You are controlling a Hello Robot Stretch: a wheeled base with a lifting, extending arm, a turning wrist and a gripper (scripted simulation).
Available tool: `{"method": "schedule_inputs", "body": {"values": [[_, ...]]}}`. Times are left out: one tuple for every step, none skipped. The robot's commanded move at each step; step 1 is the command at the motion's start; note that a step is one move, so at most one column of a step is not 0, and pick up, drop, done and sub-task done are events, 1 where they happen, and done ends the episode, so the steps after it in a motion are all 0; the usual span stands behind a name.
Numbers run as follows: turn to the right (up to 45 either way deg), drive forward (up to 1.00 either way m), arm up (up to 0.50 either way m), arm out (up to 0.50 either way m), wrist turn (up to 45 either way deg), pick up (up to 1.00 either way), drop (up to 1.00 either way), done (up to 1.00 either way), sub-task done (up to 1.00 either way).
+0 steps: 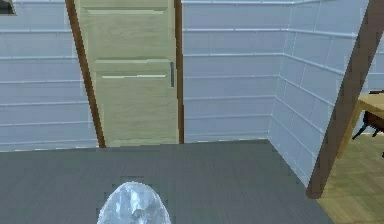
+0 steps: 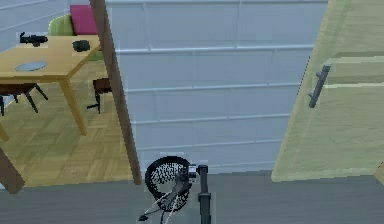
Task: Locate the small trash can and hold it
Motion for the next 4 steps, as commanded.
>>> {"method": "schedule_inputs", "body": {"values": [[0.0,0.0,0.0,0.0,45.0,0.0,0.0,0.0,0.0],[0.0,0.0,0.0,0.0,45.0,0.0,0.0,0.0,0.0],[0.0,0.0,0.0,0.0,15.0,0.0,0.0,0.0,0.0],[0.0,0.0,-0.3,0.0,0.0,0.0,0.0,0.0,0.0]]}}
